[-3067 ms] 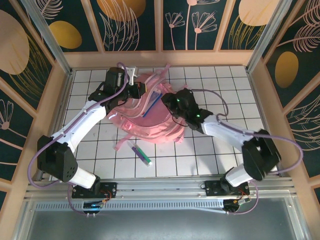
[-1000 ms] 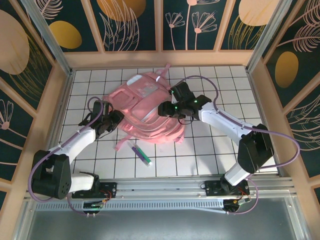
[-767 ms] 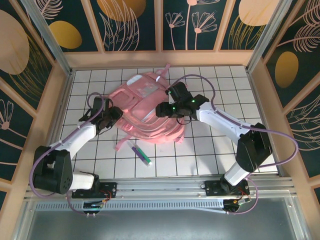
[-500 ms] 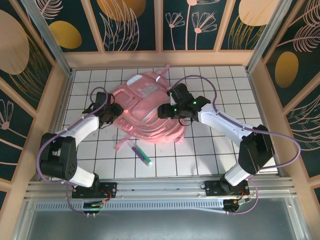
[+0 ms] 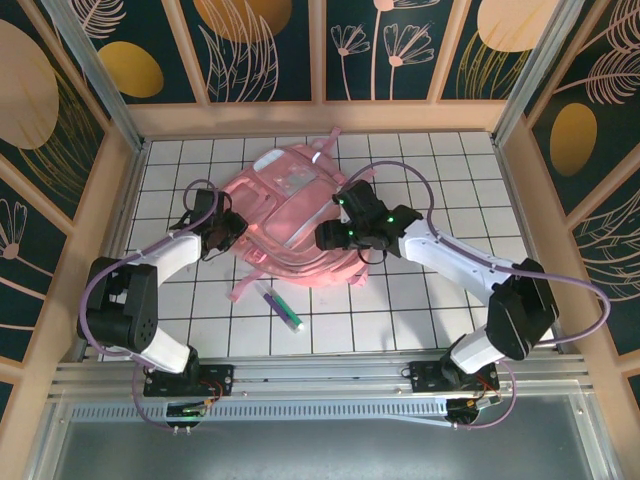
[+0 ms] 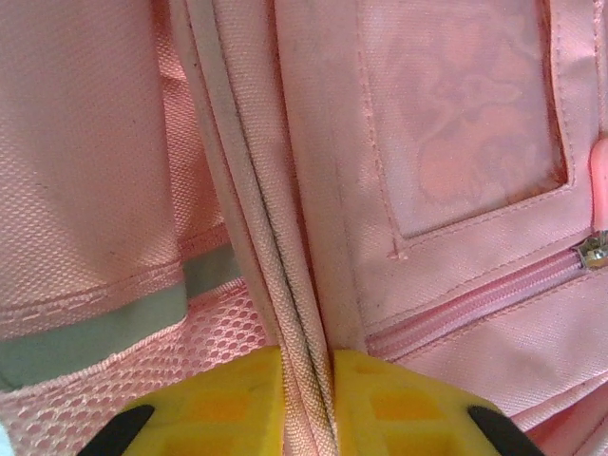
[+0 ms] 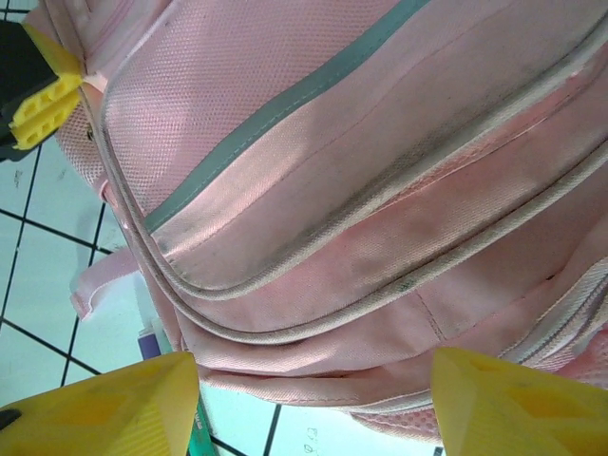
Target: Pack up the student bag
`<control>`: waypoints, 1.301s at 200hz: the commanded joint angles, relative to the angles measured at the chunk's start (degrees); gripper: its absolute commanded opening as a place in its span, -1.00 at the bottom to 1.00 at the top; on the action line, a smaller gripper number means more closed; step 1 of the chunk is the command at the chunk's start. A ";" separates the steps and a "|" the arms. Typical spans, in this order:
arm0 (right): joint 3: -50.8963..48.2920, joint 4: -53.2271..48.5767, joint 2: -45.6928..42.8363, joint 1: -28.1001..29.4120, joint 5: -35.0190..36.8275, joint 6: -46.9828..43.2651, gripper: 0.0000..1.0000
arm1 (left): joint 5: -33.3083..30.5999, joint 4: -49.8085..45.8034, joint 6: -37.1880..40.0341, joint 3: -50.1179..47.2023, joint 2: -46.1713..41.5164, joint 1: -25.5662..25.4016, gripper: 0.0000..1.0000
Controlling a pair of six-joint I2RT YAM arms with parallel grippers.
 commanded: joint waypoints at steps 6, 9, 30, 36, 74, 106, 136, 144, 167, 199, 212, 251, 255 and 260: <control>-0.64 1.80 -1.84 0.73 3.95 1.29 0.34 | 2.44 9.18 -3.67 -1.86 0.75 0.24 -0.67; -0.66 1.78 -1.87 0.76 4.25 1.41 0.36 | 2.68 9.67 -3.74 -1.88 0.87 0.32 -0.65; -1.11 1.59 -2.39 1.63 6.82 3.18 0.42 | 3.79 10.94 -4.69 -1.97 1.38 0.26 -0.53; -1.55 1.95 -2.60 1.84 6.76 3.53 0.42 | 4.30 11.98 -4.84 -2.49 1.21 0.22 -0.53; -3.74 4.21 -3.24 3.13 5.99 5.30 0.41 | 4.11 18.03 -8.06 -7.56 0.59 0.24 -0.53; -3.23 4.44 -2.81 4.19 6.94 4.65 0.41 | 3.89 20.34 -9.31 -8.47 0.80 0.24 -0.62; -2.98 4.52 -1.81 4.50 8.30 3.57 0.41 | 4.05 22.19 -11.06 -9.24 0.77 0.27 -1.00; -2.67 4.26 -1.28 4.55 8.45 3.50 0.42 | 4.26 21.76 -11.72 -9.32 0.19 0.26 -1.00; -1.14 2.80 -0.03 5.76 10.10 3.29 0.44 | 5.57 18.65 -13.96 -9.24 -3.46 0.18 -1.00; 2.61 -2.36 1.53 8.80 20.13 6.49 0.63 | 3.47 7.83 -19.24 -8.29 -11.10 -1.27 -1.00; 2.49 -4.50 2.09 9.91 27.05 12.22 0.83 | 3.77 2.56 -20.33 -6.43 -12.05 -1.76 -1.00; -0.84 -1.78 5.73 7.93 26.31 12.81 0.97 | 4.63 3.15 -28.52 -5.47 -12.56 -5.36 -1.00; -0.91 -1.01 6.05 7.47 25.54 12.49 0.97 | 4.11 3.64 -28.99 -5.41 -12.55 -5.79 -1.00; -1.20 0.29 6.34 6.84 23.95 11.89 0.96 | 3.74 4.30 -29.60 -5.29 -12.35 -6.17 -1.00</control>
